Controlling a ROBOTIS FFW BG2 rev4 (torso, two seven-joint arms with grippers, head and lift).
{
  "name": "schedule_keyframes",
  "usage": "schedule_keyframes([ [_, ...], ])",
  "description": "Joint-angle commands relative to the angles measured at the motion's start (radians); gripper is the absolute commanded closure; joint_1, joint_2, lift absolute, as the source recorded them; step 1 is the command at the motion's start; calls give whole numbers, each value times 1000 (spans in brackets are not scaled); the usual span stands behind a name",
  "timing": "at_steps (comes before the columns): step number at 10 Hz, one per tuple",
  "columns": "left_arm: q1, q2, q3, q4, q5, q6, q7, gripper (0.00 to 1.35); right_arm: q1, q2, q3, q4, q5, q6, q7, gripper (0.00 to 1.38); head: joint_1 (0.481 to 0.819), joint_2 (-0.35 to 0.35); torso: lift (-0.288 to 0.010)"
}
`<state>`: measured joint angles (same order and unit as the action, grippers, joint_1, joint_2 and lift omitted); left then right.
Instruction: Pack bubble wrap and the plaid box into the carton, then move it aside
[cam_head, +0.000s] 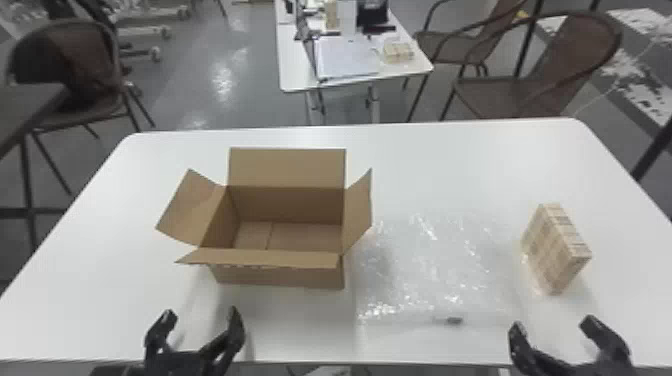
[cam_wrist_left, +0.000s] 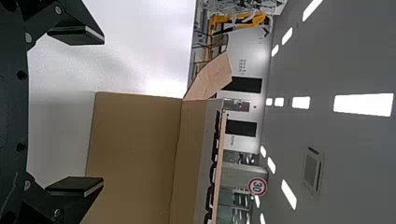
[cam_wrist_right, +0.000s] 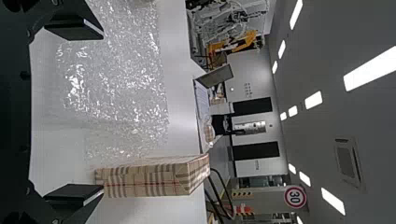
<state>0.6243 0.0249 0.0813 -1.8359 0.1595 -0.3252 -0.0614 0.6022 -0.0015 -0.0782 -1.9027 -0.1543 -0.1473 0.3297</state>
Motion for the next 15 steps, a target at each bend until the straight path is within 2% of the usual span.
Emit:
schedule_keyframes([
  [1,0,0,0,1,0,0,0,222,1,2,0,1,-2,0,0,136,695,101,-166],
  [6,-2,0,0,1,2,0,0,222,1,2,0,7,-16,2,0,136,695,101,-166],
  [9,-3,10,12,-2,23,3,0,223,1,2,0,13,-24,5,2,136,695,102,-166],
  [13,-17,-28,133,-80,60,83,-3,223,2,2,0,16,-31,6,2,136,695,152,-166],
  [14,-35,-28,166,-114,81,127,-8,223,2,2,0,16,-33,8,2,136,695,176,-166],
  [15,-71,-28,215,-141,81,173,-41,223,2,2,0,16,-33,9,2,136,695,200,-166],
])
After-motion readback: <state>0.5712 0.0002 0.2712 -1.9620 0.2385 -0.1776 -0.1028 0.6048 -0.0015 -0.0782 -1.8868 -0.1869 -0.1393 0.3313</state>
